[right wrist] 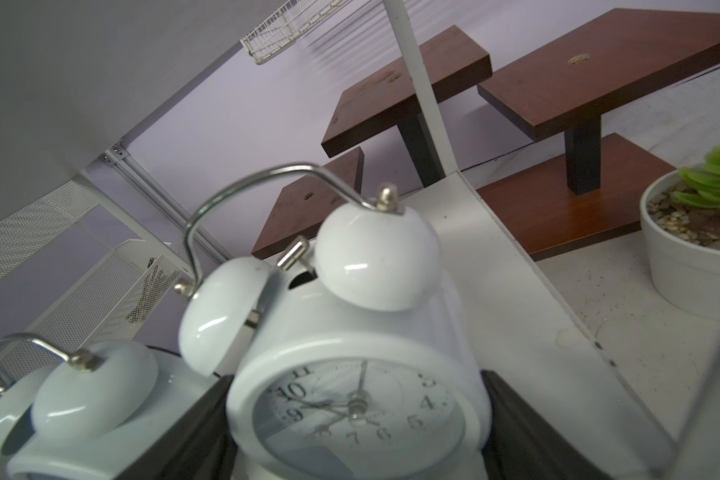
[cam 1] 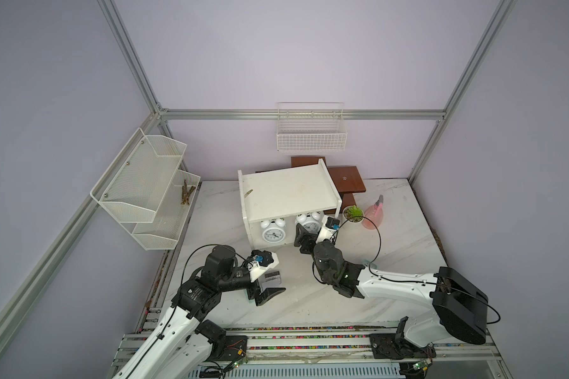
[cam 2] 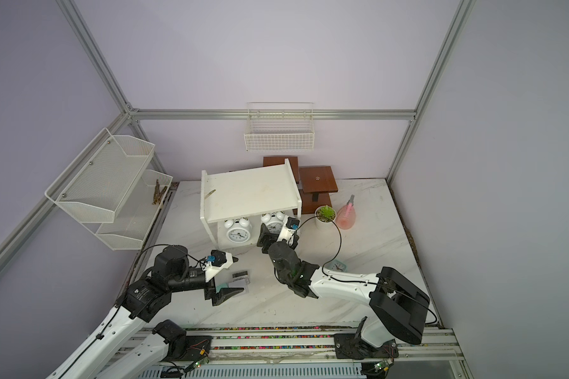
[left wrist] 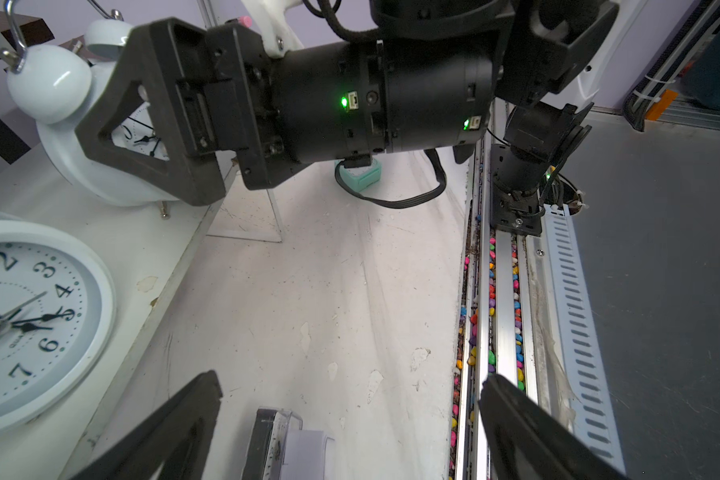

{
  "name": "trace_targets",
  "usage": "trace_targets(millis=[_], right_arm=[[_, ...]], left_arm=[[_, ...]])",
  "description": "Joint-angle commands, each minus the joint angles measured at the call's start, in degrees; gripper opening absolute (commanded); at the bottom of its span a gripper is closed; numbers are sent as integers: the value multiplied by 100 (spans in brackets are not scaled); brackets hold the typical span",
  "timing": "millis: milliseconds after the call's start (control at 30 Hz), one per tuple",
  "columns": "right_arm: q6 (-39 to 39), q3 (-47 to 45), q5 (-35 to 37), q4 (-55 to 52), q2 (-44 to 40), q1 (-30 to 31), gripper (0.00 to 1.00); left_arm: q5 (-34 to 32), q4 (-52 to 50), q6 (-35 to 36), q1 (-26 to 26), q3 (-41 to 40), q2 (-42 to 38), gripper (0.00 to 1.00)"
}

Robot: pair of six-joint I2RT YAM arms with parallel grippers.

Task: Place the alarm clocks on the shelf by style
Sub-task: Place the alarm on the shelf.

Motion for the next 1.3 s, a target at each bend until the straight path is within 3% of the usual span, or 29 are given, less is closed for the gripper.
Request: trace_targets(millis=[0, 600, 967, 1267], right_arm=[[42, 177, 48, 174, 51, -52, 70], [-38, 145, -190, -226, -209, -44, 99], [17, -158, -433, -1081, -1075, -2, 99], [-165, -431, -1628, -2288, -2177, 152, 99]], left_arm=[[71, 54, 112, -18, -53, -57, 100], [9, 46, 145, -18, -70, -75, 100], [-398, -217, 471, -18, -3, 39, 100], [-1304, -1555, 1090, -18, 556, 372, 100]])
